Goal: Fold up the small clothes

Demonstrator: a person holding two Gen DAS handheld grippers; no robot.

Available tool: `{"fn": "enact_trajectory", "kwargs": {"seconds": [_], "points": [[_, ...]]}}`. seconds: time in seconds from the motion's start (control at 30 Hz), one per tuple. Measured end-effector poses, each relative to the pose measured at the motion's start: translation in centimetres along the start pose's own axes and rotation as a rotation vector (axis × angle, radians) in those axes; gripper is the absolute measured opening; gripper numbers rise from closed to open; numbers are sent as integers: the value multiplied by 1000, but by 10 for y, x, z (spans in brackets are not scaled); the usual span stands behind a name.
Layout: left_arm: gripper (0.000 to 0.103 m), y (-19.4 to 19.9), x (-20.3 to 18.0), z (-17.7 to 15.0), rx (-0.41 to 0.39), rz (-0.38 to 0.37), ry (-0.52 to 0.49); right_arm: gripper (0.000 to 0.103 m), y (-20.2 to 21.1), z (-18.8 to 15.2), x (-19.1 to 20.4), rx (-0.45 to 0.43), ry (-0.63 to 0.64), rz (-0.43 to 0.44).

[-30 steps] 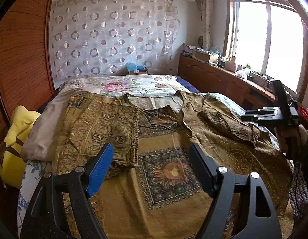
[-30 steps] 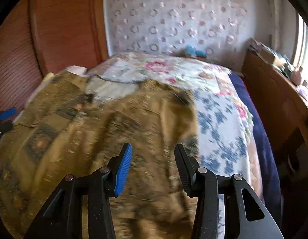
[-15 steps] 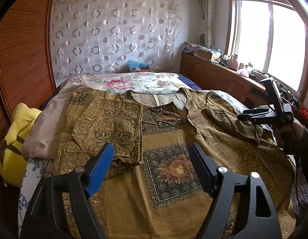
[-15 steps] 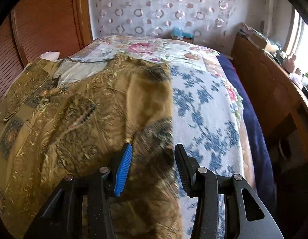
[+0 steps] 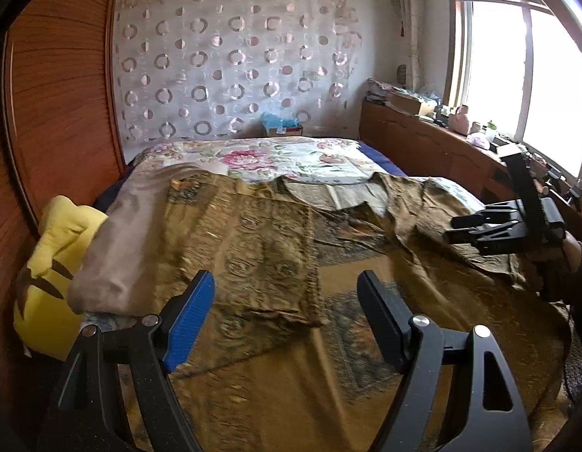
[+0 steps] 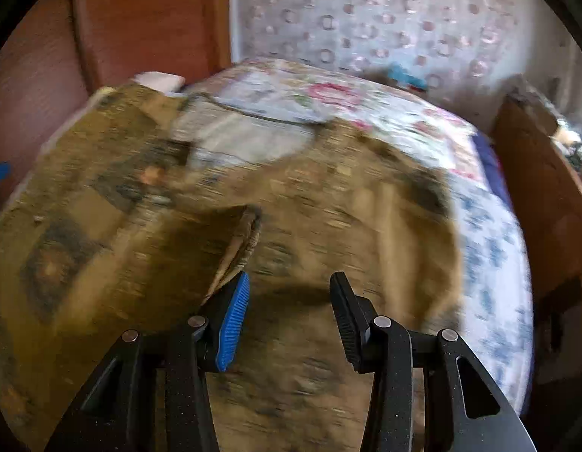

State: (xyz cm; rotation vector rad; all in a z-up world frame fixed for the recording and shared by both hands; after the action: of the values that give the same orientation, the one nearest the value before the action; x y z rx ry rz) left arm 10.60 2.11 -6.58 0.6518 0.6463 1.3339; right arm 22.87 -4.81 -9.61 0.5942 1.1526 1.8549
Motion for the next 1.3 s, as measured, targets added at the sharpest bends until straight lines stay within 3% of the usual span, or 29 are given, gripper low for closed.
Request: {"fn": "enact_trajectory", "kwargs": {"seconds": [0.23,0.43,0.6,0.7,0.8,0.9,1.3], "points": [[79,-5,24,21,-16,47,-1,46,6,-4,-14,-12,-23,-45],[77,-18,57,41,-25,80,36,46,0,-9,-65,10,-118,-113],[61,-39,82,53,35,92,50,46,-12,-11,-99,32,-192,-142],[57,-54,94,58,85,112,47,46,-22,-12,-112,46,-227,-144],[54,-67,101,60,126,106,54,46,-24,-11,-116,20,-264,-94],[47,-80,105,64,161,83,64,47,-22,-15,-116,-3,-262,-119],[44,-118,121,82,270,34,128,50,-14,-25,-118,-7,-269,-118]]}}
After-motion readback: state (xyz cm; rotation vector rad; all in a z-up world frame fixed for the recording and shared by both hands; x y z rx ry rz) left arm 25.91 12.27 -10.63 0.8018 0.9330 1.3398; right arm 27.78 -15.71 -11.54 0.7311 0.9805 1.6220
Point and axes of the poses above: each gripper's, at about its wrist camera, not at the fingertips, and y roughly against the way its jaws point, x to its left, z to its top, the point moved 5 cm from there along -y, roughly the way its jaws point, and after that the axes turned 14 degrees about x, right-handed, at the moved point
